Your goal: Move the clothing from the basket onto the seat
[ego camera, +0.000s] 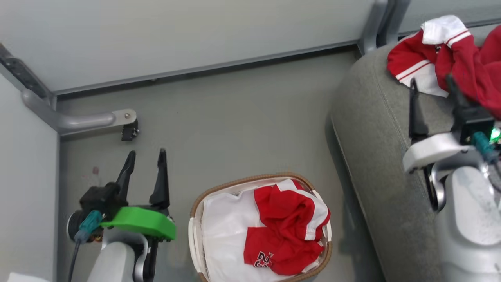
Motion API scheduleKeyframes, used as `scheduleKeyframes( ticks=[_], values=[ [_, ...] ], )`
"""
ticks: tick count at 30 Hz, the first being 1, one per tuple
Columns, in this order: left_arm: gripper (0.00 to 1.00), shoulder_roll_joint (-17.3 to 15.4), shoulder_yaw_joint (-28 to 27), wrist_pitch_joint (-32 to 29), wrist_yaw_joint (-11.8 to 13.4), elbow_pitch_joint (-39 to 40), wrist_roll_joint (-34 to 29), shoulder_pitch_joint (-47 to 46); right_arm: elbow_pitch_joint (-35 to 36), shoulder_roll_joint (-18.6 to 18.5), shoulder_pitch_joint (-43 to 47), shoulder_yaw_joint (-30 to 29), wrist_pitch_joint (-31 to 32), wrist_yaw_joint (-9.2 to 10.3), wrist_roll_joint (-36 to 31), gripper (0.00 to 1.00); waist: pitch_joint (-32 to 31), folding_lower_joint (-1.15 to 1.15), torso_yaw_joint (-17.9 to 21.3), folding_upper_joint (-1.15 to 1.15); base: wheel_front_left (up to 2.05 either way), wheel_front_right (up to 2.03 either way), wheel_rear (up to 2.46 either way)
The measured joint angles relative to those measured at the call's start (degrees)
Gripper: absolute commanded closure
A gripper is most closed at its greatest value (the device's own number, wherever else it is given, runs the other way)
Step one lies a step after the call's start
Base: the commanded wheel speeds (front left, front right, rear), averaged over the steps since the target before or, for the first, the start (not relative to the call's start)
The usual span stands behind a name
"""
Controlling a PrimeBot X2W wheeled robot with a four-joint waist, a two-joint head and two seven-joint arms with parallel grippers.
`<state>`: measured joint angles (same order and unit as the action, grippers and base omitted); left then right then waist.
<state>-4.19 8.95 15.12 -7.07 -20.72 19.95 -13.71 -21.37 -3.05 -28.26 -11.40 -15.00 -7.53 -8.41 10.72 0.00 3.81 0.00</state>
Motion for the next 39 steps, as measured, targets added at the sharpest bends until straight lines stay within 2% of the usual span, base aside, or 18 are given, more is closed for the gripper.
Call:
scheduleKeyframes(
  ticks=[2,7,14,39],
  values=[
    [0.00,0.14,-1.64,0.01,0.00,0.69,-0.79,1.53,0.46,0.15,2.31,1.79,0.00,0.01,0.57,0.00,-1.02,0.00,-0.44,0.00,0.00,0.00,0.00],
    [0.00,0.87,-4.82,0.00,-0.01,1.86,-1.79,5.67,0.63,0.29,7.83,7.04,0.00,0.01,7.86,0.00,-3.19,0.00,-1.16,0.00,0.00,0.00,0.00],
    [0.00,1.21,-6.32,0.00,-0.03,2.12,-1.98,9.75,1.10,0.25,13.78,8.91,0.00,0.01,12.95,0.00,-5.36,0.00,-1.53,0.00,0.00,0.00,0.00],
    [0.00,1.32,-5.21,0.00,0.08,2.12,-0.07,11.31,1.34,0.26,16.55,11.28,0.00,0.01,14.52,0.00,-6.76,0.00,-1.36,0.00,0.00,0.00,0.00]
  ],
)
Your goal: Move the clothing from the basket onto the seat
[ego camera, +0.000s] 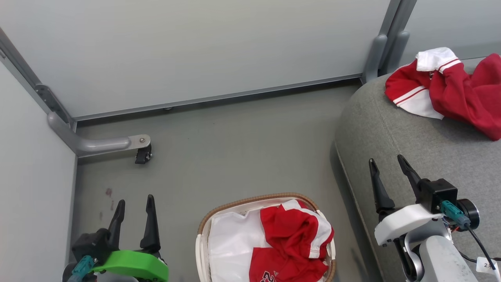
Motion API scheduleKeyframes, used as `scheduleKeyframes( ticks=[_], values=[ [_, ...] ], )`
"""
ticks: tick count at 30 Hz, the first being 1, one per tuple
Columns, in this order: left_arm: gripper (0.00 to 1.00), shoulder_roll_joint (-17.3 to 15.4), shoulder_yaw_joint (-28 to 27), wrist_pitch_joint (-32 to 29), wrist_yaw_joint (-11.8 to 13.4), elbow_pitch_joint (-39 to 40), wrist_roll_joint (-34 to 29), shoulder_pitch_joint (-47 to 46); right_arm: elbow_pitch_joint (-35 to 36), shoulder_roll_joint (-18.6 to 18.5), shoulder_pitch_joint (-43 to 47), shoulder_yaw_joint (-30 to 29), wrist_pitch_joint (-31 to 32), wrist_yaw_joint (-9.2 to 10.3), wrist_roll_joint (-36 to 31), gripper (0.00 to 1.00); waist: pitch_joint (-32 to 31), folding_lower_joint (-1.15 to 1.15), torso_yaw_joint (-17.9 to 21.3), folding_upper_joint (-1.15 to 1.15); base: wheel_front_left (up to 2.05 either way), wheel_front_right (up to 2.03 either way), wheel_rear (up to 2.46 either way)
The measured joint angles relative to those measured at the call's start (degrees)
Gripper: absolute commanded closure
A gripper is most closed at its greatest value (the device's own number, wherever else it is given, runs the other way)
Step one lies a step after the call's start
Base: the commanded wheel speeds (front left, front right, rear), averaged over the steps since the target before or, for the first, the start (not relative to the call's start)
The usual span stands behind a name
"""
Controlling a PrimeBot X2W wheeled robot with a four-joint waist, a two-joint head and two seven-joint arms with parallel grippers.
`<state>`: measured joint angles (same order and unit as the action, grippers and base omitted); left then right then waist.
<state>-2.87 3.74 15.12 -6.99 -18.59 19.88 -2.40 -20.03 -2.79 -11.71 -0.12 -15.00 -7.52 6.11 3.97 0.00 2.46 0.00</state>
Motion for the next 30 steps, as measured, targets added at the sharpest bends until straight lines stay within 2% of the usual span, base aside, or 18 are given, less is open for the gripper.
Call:
scheduleKeyframes(
  ticks=[15,21,30],
  values=[
    [0.00,0.01,1.13,0.00,0.00,-0.31,-0.26,-0.27,0.75,0.00,-0.31,-0.69,0.00,0.00,0.25,0.00,1.50,0.00,0.21,0.00,0.00,0.00,0.00],
    [0.00,0.02,3.01,0.00,-0.01,-1.77,-1.56,-4.49,2.22,0.01,-2.23,-1.86,0.00,0.00,-1.30,0.00,3.87,0.00,0.37,0.00,0.00,0.00,0.00],
    [0.00,0.05,12.26,0.00,-0.24,-7.69,-1.21,-13.67,6.81,0.00,-7.23,-6.43,0.00,0.00,-3.57,0.00,10.18,0.00,1.11,0.00,0.00,0.00,0.00]
  ],
)
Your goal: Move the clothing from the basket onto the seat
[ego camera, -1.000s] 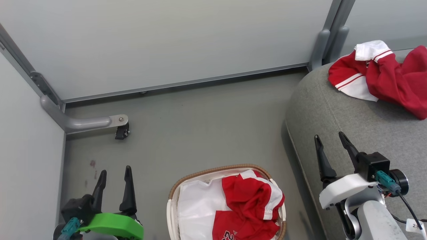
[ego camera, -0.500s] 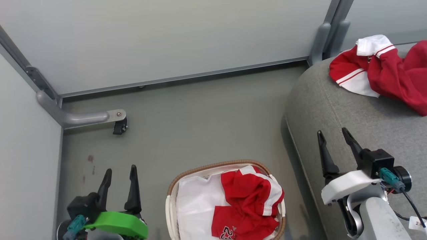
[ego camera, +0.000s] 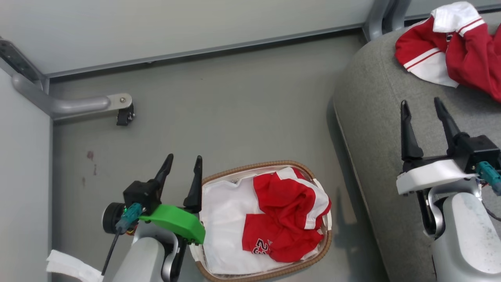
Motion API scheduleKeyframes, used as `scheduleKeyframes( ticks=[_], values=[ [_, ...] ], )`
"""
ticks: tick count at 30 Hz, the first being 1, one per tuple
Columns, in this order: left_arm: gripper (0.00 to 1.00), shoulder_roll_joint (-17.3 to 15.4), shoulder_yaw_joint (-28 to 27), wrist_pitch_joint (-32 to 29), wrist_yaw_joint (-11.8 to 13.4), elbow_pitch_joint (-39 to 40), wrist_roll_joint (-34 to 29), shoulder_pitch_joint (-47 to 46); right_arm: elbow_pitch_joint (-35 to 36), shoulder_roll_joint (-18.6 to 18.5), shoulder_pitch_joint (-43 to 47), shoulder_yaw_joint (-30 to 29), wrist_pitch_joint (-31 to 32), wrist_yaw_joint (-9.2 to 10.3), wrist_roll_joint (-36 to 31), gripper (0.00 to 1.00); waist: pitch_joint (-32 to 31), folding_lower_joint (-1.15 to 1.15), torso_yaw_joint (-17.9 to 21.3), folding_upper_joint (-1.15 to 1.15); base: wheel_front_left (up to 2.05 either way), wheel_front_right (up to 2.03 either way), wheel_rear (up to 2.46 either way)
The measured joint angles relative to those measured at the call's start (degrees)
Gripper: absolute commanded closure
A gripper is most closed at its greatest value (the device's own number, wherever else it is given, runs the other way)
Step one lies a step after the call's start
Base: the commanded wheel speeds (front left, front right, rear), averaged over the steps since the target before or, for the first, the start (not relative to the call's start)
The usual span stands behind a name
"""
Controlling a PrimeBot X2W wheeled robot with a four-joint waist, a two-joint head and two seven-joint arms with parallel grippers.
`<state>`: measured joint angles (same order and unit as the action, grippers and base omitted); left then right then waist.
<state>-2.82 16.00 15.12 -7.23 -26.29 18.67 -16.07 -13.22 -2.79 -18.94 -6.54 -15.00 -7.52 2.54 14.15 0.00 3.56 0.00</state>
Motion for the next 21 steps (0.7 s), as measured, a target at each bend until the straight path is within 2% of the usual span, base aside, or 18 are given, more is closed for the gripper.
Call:
scheduleKeyframes(
  ticks=[9,21],
  values=[
    [0.00,0.13,8.89,0.00,-0.08,-8.79,0.20,-8.18,5.22,-0.03,-4.09,-2.52,0.00,0.00,0.43,0.00,8.35,0.00,1.58,0.00,0.00,0.00,0.00],
    [0.00,0.13,19.14,0.01,-0.16,-16.26,-1.11,-18.75,12.24,-0.05,-9.28,-2.88,0.00,0.00,4.05,0.00,21.03,0.00,5.41,0.00,0.00,0.00,0.00]
  ],
)
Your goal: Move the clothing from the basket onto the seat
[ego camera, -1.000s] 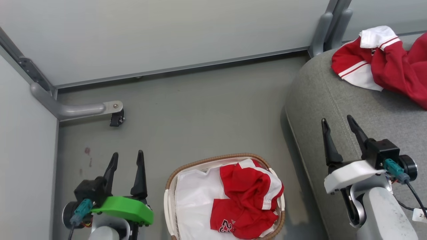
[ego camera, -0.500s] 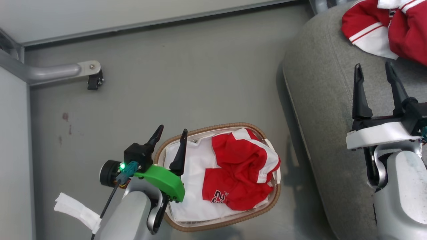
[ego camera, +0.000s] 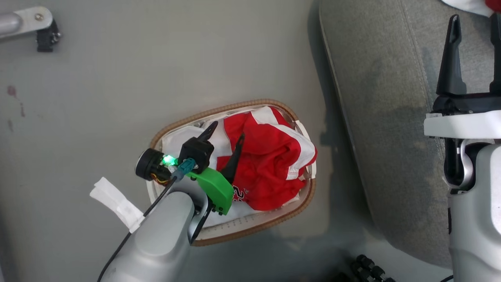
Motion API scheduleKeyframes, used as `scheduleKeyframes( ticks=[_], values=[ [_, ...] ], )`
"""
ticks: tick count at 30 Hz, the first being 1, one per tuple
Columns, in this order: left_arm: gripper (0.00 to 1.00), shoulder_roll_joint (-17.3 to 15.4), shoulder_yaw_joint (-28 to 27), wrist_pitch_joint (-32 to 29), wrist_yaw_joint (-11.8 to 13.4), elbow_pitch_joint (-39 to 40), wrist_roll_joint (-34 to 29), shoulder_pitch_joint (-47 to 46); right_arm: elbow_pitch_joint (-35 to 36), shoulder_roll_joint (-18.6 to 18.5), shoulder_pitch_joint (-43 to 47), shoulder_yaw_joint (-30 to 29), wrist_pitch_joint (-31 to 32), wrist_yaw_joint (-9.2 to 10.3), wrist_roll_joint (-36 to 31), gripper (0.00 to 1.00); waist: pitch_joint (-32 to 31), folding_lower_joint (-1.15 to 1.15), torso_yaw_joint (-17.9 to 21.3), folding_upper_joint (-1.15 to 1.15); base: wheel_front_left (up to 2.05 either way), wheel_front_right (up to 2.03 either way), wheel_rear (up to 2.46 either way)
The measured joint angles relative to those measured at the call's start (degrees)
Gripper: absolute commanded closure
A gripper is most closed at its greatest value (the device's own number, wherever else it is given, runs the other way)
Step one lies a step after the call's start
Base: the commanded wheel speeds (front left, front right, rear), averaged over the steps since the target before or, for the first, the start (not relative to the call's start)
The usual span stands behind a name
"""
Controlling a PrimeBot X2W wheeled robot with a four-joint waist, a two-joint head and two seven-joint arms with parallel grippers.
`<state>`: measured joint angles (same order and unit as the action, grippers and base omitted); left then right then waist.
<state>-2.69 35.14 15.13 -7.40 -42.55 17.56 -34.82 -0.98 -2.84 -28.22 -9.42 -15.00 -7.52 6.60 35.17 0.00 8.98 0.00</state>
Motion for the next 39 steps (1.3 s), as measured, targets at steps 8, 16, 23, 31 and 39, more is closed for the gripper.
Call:
scheduleKeyframes(
  ticks=[8,16,23,31,39],
  values=[
    [0.00,-0.10,7.13,-0.01,0.00,-4.50,1.79,-4.17,2.96,0.01,-1.87,0.87,0.00,0.00,1.77,0.00,7.17,0.00,2.83,0.00,0.00,0.00,0.00],
    [0.00,-0.04,16.28,-0.01,0.00,-8.70,6.30,-6.96,4.12,0.00,-2.69,1.34,0.00,0.00,2.35,0.00,12.12,-0.01,5.43,0.00,0.00,0.00,0.00],
    [0.00,-0.36,19.22,0.00,0.00,-13.03,9.12,-10.22,5.32,0.02,-3.82,2.38,0.00,0.00,2.64,0.00,15.19,-0.01,7.31,0.00,0.00,0.00,0.00],
    [0.00,-0.59,21.56,-0.01,0.00,-17.16,12.24,-13.26,6.83,0.01,-4.85,2.63,0.00,0.00,3.55,0.00,18.15,-0.01,9.21,0.00,0.00,0.00,0.00],
    [0.73,-0.35,22.82,-0.01,0.00,-18.37,15.19,-16.05,7.17,0.00,-5.22,2.85,0.00,0.00,3.56,0.00,19.44,-0.01,10.17,0.00,0.00,0.00,0.00]
  ],
)
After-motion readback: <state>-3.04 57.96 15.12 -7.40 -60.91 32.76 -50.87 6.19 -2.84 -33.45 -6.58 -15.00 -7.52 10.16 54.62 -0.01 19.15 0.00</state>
